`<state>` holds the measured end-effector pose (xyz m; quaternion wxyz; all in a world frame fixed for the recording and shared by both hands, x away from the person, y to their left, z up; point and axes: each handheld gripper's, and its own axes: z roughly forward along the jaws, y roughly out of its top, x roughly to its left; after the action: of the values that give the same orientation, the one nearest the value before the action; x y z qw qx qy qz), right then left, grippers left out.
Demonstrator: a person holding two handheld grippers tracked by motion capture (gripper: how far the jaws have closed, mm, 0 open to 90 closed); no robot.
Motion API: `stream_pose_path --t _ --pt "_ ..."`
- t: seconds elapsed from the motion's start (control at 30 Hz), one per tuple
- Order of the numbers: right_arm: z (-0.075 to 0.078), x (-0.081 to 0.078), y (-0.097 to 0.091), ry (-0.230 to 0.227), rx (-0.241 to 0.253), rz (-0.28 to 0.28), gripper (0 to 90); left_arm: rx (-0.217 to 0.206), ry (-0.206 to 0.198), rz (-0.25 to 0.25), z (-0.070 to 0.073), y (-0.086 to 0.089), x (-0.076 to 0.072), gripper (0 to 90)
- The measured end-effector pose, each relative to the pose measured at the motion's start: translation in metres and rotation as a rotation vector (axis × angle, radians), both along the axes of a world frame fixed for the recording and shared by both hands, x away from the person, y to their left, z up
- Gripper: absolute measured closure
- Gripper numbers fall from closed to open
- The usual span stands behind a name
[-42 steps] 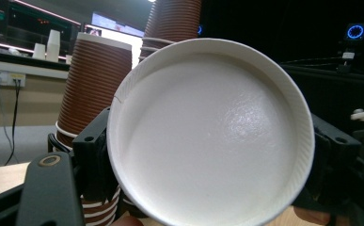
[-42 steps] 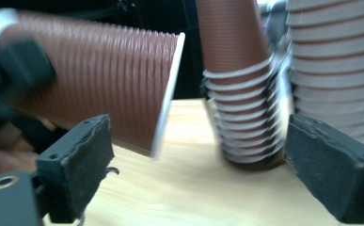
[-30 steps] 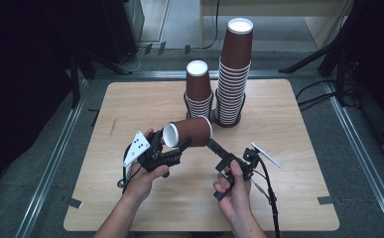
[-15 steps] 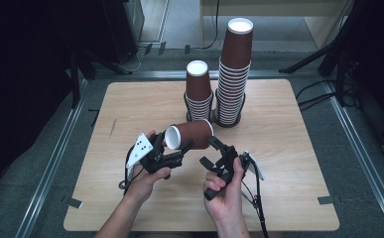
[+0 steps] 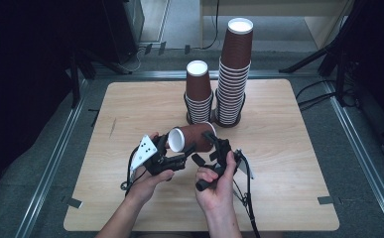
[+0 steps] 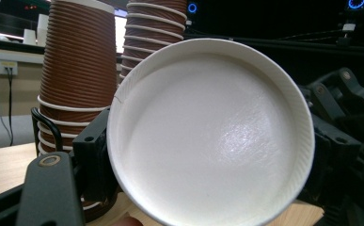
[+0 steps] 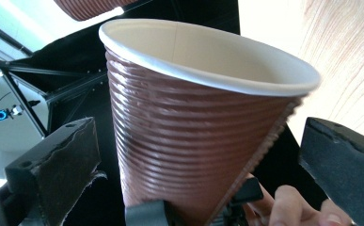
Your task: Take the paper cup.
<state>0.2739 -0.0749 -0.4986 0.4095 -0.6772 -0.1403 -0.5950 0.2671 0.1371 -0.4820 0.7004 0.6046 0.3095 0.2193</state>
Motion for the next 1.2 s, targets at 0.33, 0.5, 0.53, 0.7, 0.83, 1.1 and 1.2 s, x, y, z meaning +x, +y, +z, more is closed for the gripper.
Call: stream_pose_path --t 0.33,0.5,0.53,0.7,0.83,1.1,1.2 --pt "0.003 0.012 0.005 0.017 0.004 0.0 0.0 0.022 0.011 -0.012 -0.001 -0.002 -0.001 21.2" --pt "0.001 0.015 0.007 0.015 0.009 -0.005 0.0 0.022 0.01 -0.013 -0.001 -0.002 -0.001 21.2" --pt "0.001 0.016 0.007 0.011 0.01 -0.003 0.0 0.025 0.009 -0.013 -0.001 -0.002 -0.001 21.2" --pt "-0.001 0.016 0.009 0.012 0.006 -0.007 9.9 0.033 0.004 -0.015 -0.001 -0.002 -0.001 21.3" --pt "-0.002 0.014 0.011 0.0 -0.012 -0.028 13.5 0.027 0.027 -0.014 0.0 0.0 -0.001 19.6" --pt "0.0 0.014 0.008 -0.046 0.007 -0.073 14.0 0.065 0.119 -0.04 0.007 0.006 -0.003 0.0" --pt "0.001 0.016 0.004 -0.058 -0.016 -0.1 14.1 0.06 0.153 -0.038 0.009 0.009 -0.001 0.0"
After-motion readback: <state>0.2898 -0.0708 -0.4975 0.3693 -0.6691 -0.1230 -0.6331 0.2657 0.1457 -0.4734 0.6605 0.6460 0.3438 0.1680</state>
